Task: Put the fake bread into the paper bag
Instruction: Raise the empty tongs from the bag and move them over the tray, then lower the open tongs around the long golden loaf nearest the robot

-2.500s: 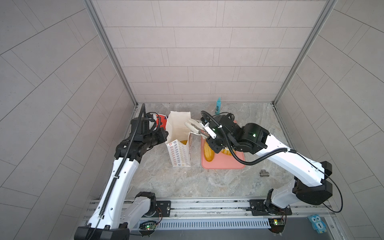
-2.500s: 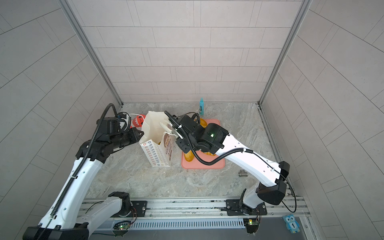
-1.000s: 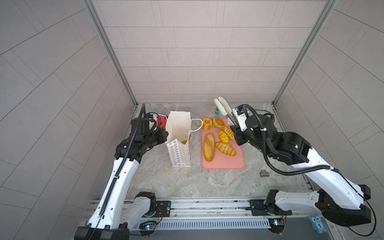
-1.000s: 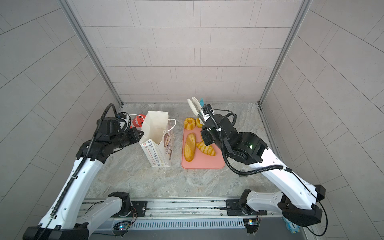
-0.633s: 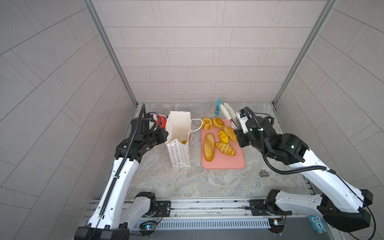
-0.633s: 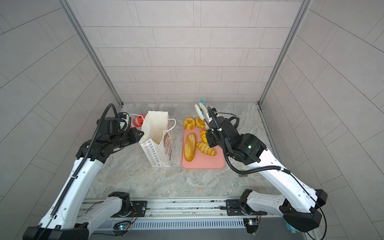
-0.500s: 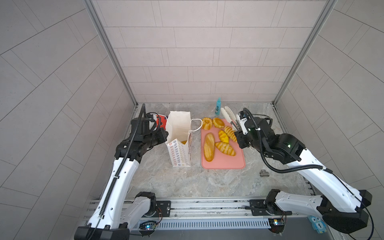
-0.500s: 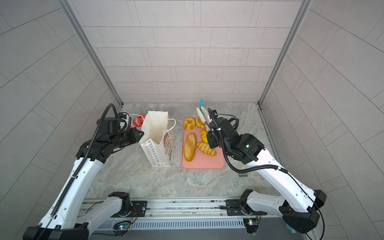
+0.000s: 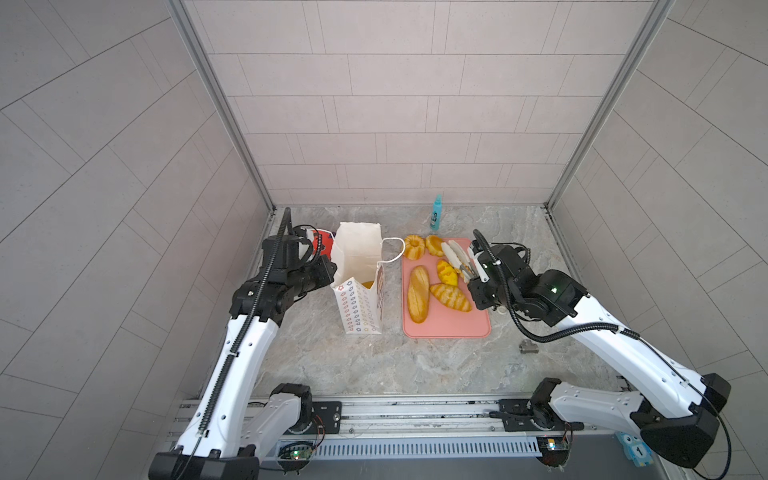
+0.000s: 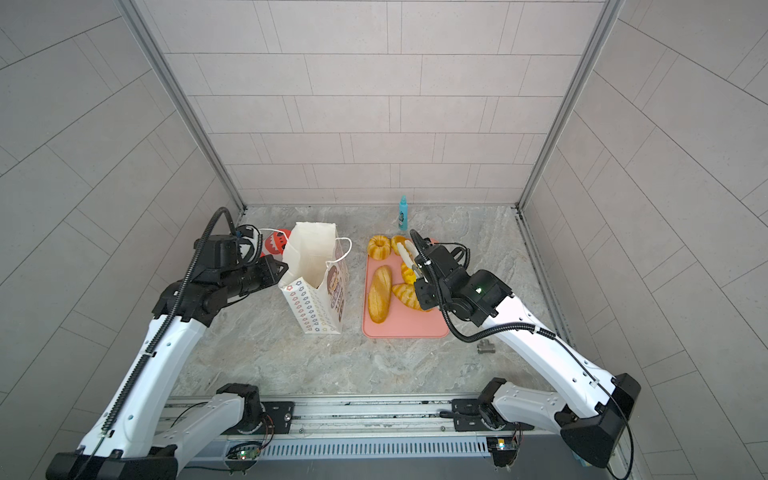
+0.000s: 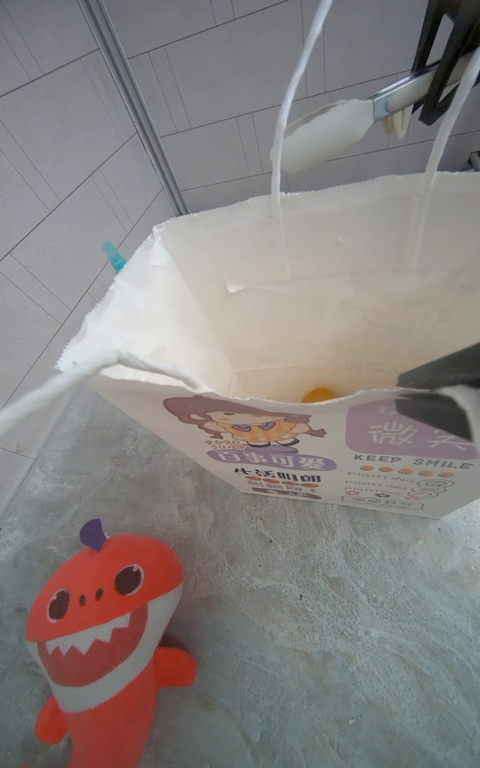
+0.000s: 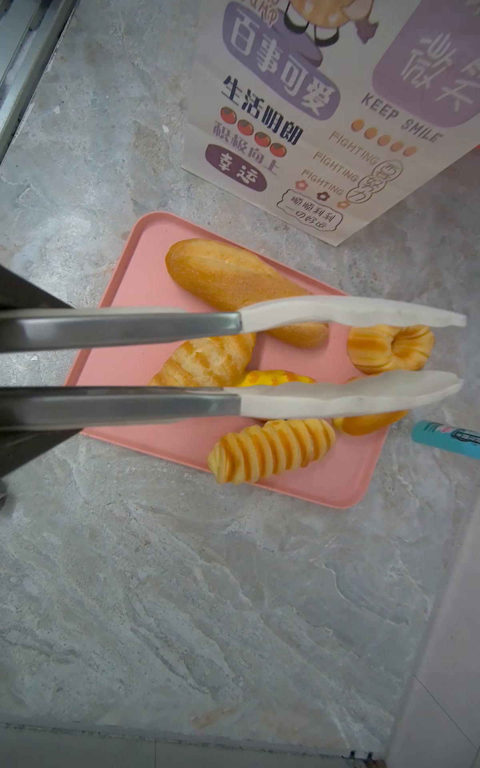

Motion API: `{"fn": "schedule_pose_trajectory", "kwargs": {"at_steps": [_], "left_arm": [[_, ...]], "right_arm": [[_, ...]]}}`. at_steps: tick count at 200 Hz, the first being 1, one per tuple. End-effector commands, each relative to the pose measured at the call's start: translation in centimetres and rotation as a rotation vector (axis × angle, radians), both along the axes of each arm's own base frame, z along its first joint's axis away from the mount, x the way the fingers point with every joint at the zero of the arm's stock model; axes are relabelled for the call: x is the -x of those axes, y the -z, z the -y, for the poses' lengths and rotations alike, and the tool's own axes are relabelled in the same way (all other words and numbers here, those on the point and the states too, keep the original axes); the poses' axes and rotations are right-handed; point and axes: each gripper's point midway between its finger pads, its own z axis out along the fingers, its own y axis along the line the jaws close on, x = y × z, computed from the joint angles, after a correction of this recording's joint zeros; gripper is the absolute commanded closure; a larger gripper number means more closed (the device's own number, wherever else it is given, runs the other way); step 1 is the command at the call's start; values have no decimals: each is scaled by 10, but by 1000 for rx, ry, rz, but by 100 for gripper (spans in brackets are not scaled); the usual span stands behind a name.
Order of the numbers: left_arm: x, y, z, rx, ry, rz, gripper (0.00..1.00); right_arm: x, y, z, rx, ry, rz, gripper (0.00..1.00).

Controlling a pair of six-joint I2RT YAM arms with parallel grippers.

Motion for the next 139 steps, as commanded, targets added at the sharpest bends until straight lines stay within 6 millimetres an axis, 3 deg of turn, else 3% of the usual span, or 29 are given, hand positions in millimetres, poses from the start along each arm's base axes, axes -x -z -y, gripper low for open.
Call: {"fn": "schedule_pose_trajectory", "kwargs": {"at_steps": [1, 51, 139], "left_arm": [[-1, 1, 0, 4, 3, 6, 88], [-2, 2, 0, 6, 4, 7, 88], [-2, 3, 0, 5, 2, 6, 88]], "right_arm": [[1, 11, 5, 0, 18, -30, 65], [8, 43, 16, 16, 34, -109, 66], [34, 68, -17, -128, -32, -237, 65]]}}
